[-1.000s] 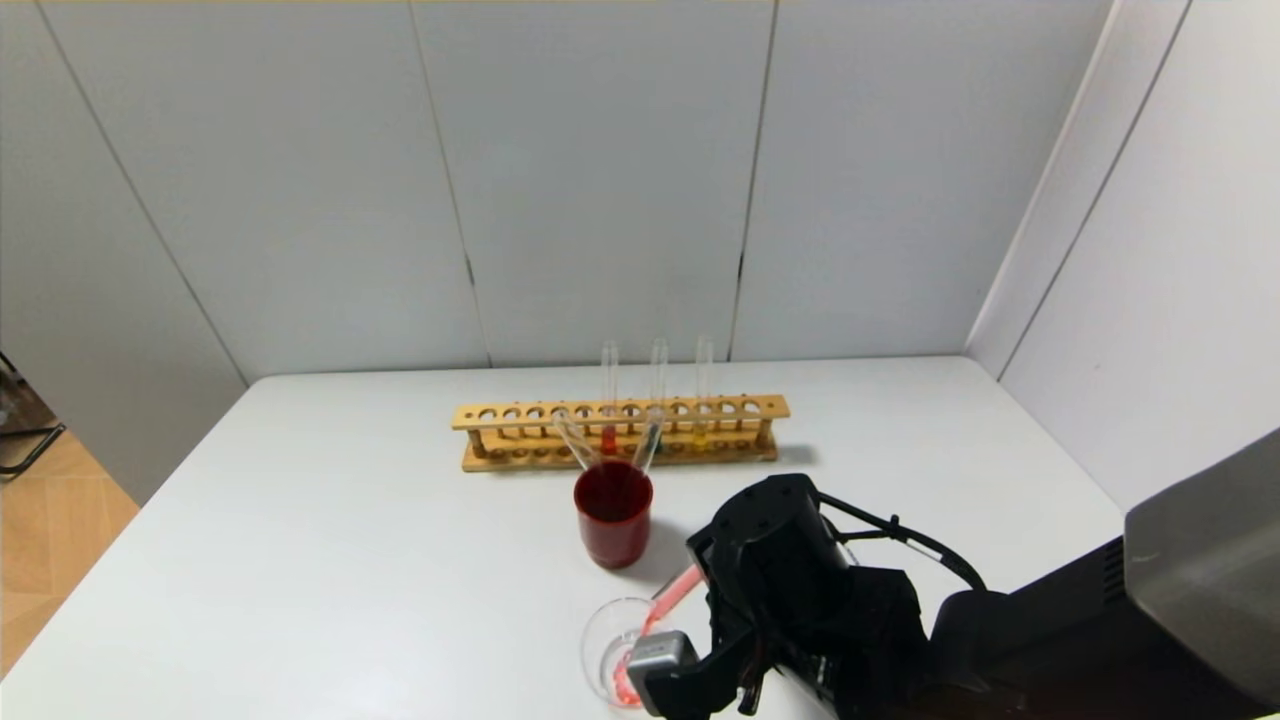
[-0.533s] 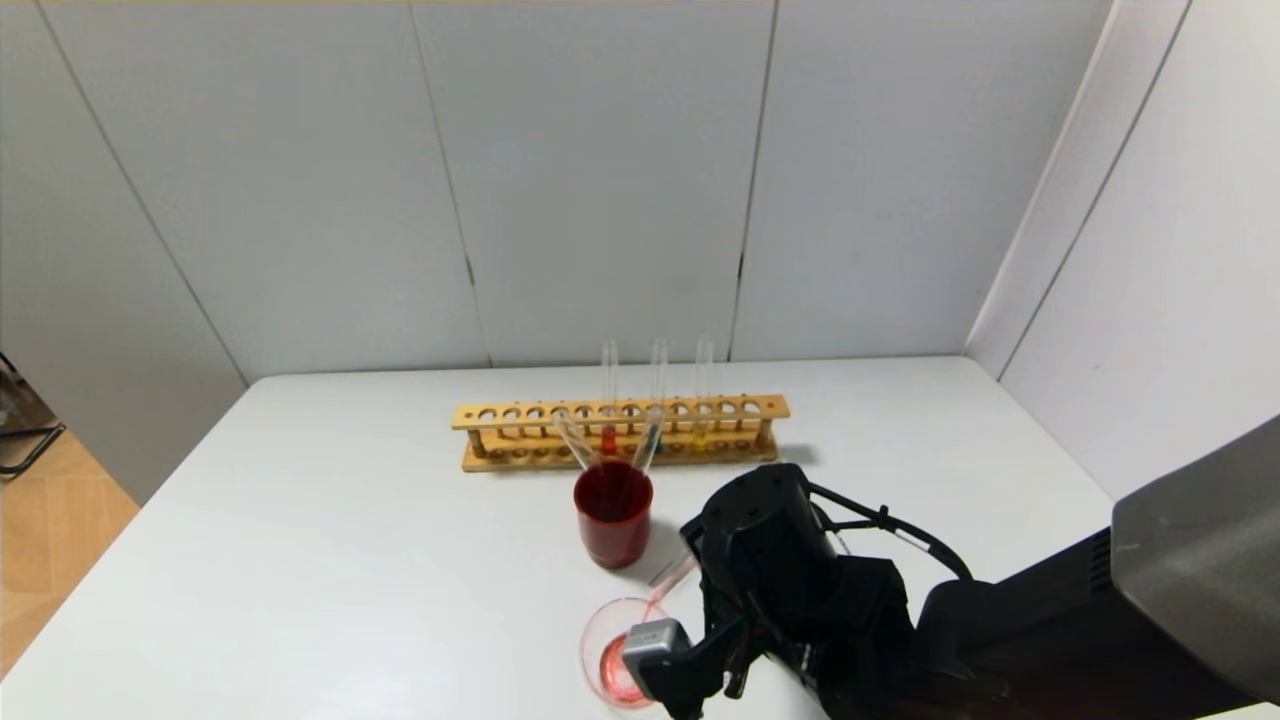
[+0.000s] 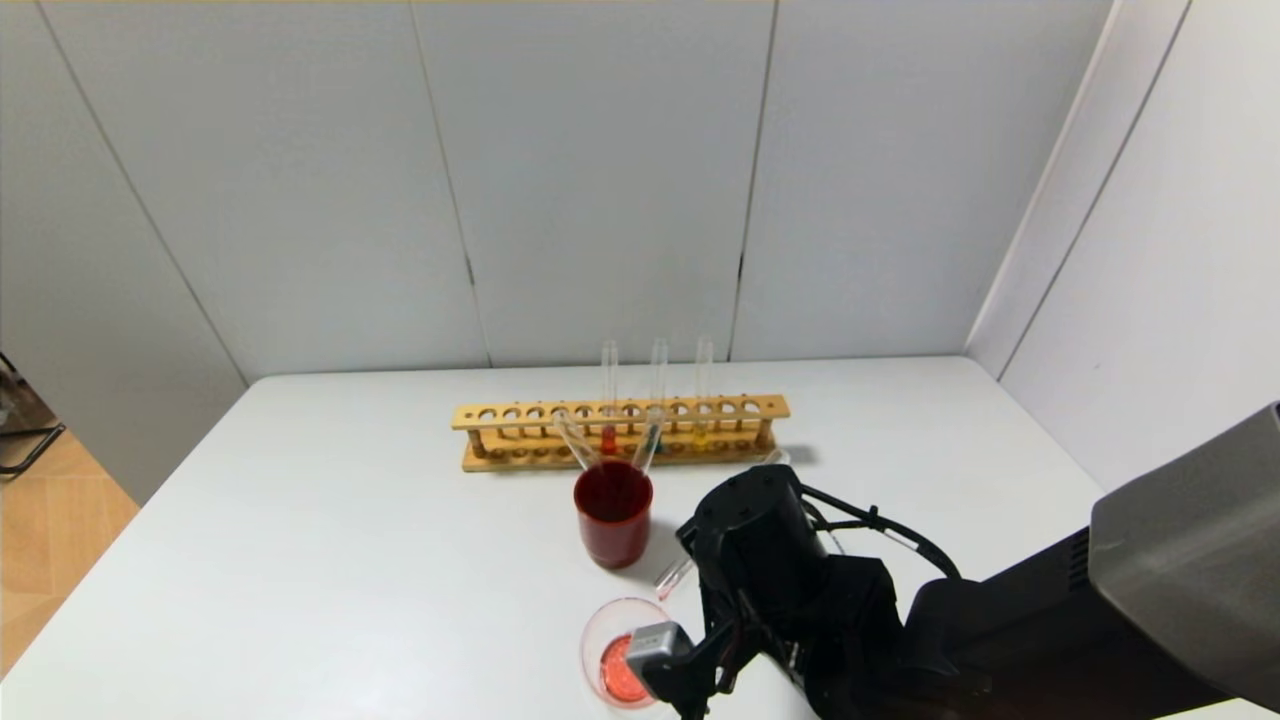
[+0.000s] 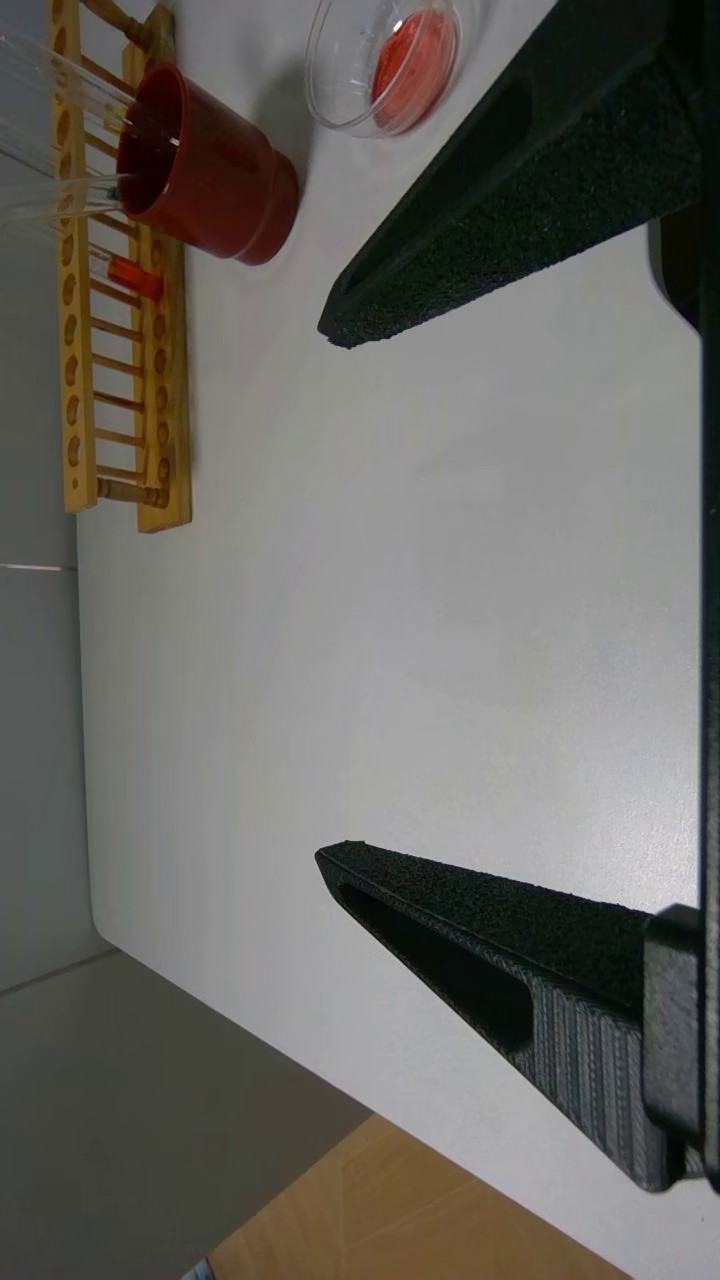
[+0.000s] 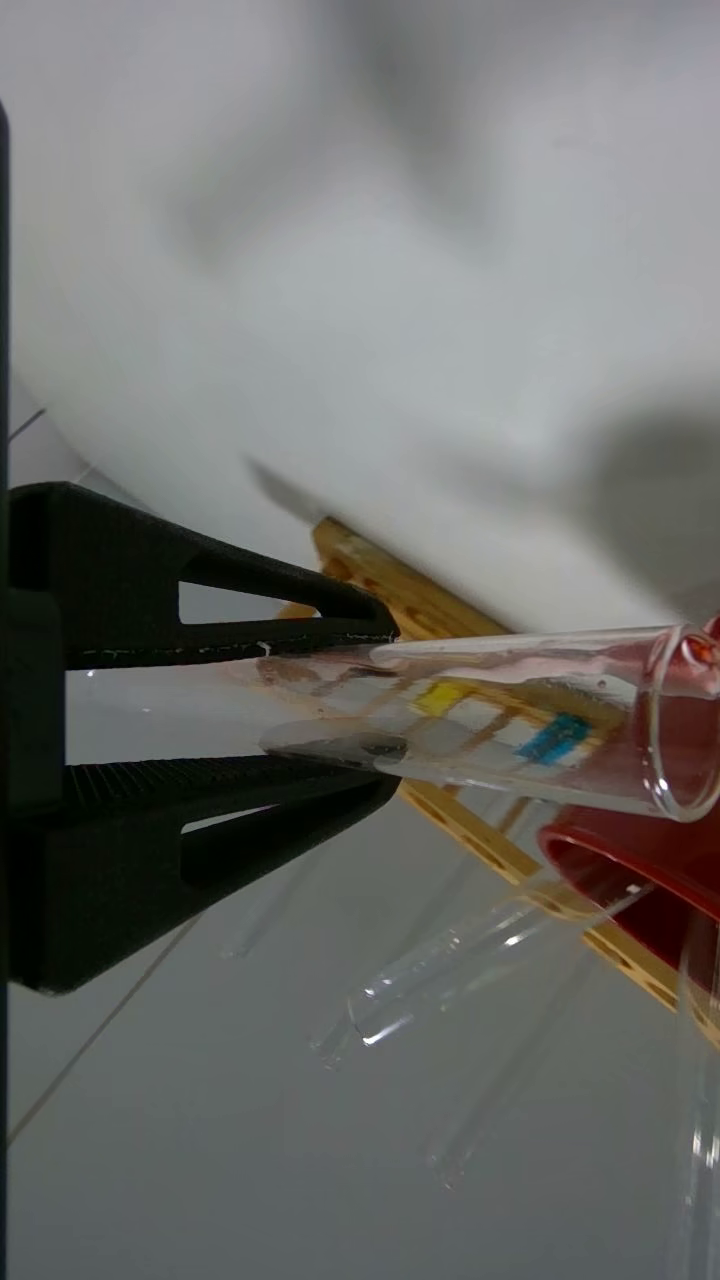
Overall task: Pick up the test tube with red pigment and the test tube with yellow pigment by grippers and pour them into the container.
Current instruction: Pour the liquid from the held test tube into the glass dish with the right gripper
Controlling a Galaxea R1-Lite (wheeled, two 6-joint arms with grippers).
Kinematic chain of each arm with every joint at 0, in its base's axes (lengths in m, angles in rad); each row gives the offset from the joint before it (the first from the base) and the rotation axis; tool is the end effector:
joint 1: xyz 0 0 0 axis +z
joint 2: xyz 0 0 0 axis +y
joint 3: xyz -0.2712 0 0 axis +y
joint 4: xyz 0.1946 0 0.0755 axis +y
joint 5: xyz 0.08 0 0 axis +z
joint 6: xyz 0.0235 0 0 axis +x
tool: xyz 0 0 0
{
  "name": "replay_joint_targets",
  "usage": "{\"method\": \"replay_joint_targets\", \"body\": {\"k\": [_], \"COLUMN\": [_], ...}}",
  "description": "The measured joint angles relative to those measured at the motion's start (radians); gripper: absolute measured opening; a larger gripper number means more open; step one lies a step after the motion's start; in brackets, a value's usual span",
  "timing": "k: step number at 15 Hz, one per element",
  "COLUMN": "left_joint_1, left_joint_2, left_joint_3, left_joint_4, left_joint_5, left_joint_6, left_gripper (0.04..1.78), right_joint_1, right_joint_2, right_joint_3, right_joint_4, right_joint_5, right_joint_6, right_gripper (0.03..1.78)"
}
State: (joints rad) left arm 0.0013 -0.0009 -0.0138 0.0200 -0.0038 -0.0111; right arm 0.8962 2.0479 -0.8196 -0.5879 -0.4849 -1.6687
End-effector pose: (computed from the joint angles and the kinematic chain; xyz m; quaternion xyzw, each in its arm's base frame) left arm 0.0258 -0.0001 0.0776 -0.0056 0.0027 -0.0012 1.0000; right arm 0.2221 0.2601 0.0227 -0.8230 0.0194 0.3099 0.4756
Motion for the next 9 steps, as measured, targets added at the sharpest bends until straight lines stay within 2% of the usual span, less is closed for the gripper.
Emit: {"method": "replay_joint_targets", "body": {"k": [4,9], "left_joint_1": [0.0,0.0], "left_joint_2": [0.0,0.0], "left_joint_3": [0.0,0.0], "left_joint_4": [0.0,0.0], "left_joint_5": [0.0,0.0], "left_joint_6": [-0.001,0.0], "left_gripper": [1.75,1.75], "right_joint_1": [0.006,0.03], "right_joint_2": [0.003,0.01], "right_joint_3": [-0.023,-0.053], "right_joint_4": [0.0,-0.002], "right_joint_5": [-0.011,-0.059], "right_joint_6": [-0.033,-0.077], "right_gripper": [0.34,0.34]}}
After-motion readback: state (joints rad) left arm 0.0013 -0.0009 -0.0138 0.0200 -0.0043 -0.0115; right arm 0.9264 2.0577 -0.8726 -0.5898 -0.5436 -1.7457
